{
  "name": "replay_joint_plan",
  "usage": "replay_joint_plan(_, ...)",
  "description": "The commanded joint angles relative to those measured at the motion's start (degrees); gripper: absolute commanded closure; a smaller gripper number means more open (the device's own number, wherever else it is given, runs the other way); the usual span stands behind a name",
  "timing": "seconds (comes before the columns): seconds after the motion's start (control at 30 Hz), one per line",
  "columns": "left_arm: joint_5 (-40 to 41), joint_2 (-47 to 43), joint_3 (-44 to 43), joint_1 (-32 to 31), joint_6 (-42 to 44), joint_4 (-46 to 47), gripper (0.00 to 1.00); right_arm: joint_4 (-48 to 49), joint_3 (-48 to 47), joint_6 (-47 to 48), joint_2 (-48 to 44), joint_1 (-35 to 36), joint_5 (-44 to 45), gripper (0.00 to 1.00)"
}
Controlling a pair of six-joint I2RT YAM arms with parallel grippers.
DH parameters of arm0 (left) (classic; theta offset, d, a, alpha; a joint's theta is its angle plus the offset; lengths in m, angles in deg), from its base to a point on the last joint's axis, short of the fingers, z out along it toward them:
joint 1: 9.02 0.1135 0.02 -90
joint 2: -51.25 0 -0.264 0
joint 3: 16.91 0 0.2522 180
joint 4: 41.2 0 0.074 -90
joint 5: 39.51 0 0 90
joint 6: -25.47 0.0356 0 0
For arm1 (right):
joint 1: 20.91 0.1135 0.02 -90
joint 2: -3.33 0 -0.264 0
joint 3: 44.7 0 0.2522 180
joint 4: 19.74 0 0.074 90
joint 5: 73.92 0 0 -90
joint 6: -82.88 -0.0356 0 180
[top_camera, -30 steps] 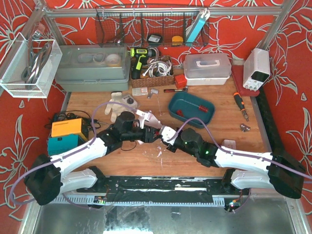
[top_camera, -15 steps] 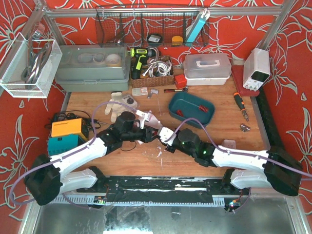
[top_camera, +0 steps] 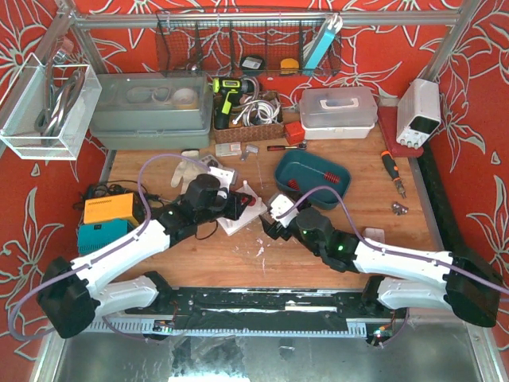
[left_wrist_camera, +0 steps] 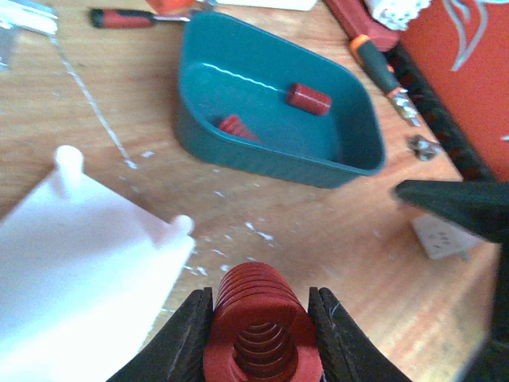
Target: Install the large spring
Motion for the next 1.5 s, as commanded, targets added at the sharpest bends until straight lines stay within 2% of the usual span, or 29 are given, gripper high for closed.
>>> replay_joint_plan(0.0,10.38,3.34,-4.44,-0.18,4.09,-4.02,0.91,-1.89,0.87,-2.79,-2.75,-0.51,9.46,0.01)
replay_joint_plan(0.3,20.98,13.94,-13.14,-0.08,6.92,-8.17,0.91,-2.83,1.91,-4.8,-3.97,-2.64,22.18,0.01)
replay_joint_plan(0.47,21.86,21.65,-18.83,0.16,8.37,-10.19,0.86,-2.78,3.84,-6.62,-7.25,-4.47,21.82,0.01)
replay_joint_plan(0.73,23.85,30.59,-27.34,1.73,8.23,-14.76,0.9,-3.75,5.04,-8.5,-10.93,-6.09,19.58,0.01)
replay_joint_plan(1.47,19.66,39.01,-28.18,5.05,6.31,-12.34,0.85,-5.3,4.71,-9.41,-11.42,-6.9,18.03,0.01)
